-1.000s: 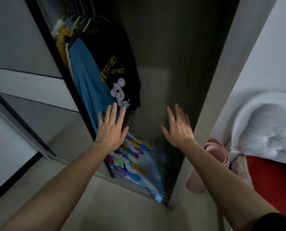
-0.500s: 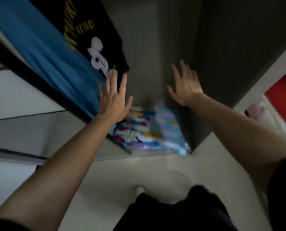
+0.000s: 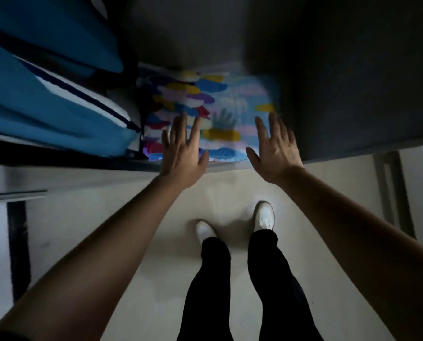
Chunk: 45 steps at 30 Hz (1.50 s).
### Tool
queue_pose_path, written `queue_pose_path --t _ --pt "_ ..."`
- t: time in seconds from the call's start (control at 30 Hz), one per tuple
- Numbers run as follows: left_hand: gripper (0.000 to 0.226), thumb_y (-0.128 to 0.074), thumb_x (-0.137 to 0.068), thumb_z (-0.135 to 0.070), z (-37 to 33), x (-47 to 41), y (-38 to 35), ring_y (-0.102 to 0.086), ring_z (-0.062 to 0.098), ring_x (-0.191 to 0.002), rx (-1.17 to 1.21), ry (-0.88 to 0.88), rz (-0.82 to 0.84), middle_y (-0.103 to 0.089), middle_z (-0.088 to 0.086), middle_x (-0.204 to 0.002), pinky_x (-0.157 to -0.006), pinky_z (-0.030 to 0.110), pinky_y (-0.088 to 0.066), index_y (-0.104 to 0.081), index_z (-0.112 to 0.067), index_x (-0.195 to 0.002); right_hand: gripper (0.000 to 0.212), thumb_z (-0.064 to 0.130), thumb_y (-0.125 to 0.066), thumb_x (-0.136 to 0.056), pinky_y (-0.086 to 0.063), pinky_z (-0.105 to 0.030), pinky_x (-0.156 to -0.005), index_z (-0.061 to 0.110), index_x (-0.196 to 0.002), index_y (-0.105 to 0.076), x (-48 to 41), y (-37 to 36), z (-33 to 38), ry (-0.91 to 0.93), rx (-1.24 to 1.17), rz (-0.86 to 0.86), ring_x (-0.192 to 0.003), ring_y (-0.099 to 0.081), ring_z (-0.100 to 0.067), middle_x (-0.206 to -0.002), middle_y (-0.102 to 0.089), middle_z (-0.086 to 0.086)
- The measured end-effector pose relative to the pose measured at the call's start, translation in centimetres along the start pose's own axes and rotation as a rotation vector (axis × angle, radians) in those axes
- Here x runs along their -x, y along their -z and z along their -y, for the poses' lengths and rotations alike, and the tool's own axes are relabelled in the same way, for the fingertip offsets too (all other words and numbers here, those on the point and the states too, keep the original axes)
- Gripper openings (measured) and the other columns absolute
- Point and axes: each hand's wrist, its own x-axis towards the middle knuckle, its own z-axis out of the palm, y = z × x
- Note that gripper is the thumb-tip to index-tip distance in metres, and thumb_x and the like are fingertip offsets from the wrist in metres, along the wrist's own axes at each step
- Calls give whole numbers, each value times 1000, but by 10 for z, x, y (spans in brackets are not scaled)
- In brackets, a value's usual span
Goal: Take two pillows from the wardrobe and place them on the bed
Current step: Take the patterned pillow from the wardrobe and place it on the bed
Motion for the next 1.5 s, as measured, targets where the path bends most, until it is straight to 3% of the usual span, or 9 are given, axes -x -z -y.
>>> queue_pose_path --t 0.4,0.7,0.83,0.93,1.07,1.2,1.3,1.4,1.5 --pt "88 -52 -89 -44 51 -75 -272 -7 37 -147 -150 63 248 2 19 -161 -115 57 -20 1 -17 -154 78 43 -49 -96 -14 -56 -118 13 -156 -11 -103 -248 -43 15 -8 158 -148 -9 -45 -161 -4 -25" --pt "113 -76 -73 -33 100 -161 -395 1 46 -145 -264 168 251 9 16 -161 -109 66 -21 5 -32 -153 92 57 -54 -83 -6 -71 -113 20 -156 -13 -186 -387 -58 93 78 91 -144 -5 -56 -162 -6 -23" --pt "75 -46 -96 -23 105 -179 -425 -9 51 -142 -292 198 219 -6 17 -161 -105 70 -24 2 -27 -153 101 70 -49 -77 -4 -75 -110 22 -157 -9 -203 -414 -66 99 136 48 -143 -3 -58 -163 -5 -19" --pt "51 -17 -101 -12 100 -191 -416 -38 50 -129 -307 221 166 -37 24 -146 -97 61 -39 -17 -23 -151 110 71 -54 -76 -5 -76 -109 20 -157 1 -202 -413 -64 109 199 88 -142 0 -59 -163 2 -20" --pt "45 -41 -98 -13 93 -200 -372 -63 41 -95 -256 107 174 -65 24 -109 -76 46 -49 -38 -20 -142 115 65 -63 -75 -5 -74 -111 14 -156 0 -200 -382 -52 46 110 125 -142 -1 -58 -161 0 -27" --pt "42 -44 -95 -15 62 -192 -312 -65 39 -92 -193 40 134 -69 17 -102 -70 41 -47 -48 -24 -136 123 64 -71 -64 -12 -68 -112 11 -155 -9 -193 -328 -54 -75 96 42 -143 -16 -52 -158 -17 -26" --pt "42 -56 -88 -21 39 -192 -264 -67 35 -89 -153 -87 56 -71 10 -101 -65 35 -43 -54 -24 -130 99 44 -69 -71 -20 -65 -111 17 -153 -20 -189 -280 -73 -114 118 -106 -136 -34 -44 -151 -35 -19" --pt "45 -57 -82 -20 26 -190 -229 -63 36 -97 -43 -184 -69 -68 13 -107 -74 41 -48 -56 -16 -127 73 24 -61 -76 -49 -47 -88 25 -145 -37 -194 -227 -86 -107 118 -98 -103 -62 -40 -121 -63 -15" --pt "61 -45 -87 -26 21 -179 -211 -44 34 -127 -156 -64 -76 -49 15 -140 -103 52 -35 -34 -18 -146 49 31 -59 -82 -52 -39 -72 26 -130 -53 -197 -174 -78 -44 126 -103 -85 -69 -40 -95 -71 -15"
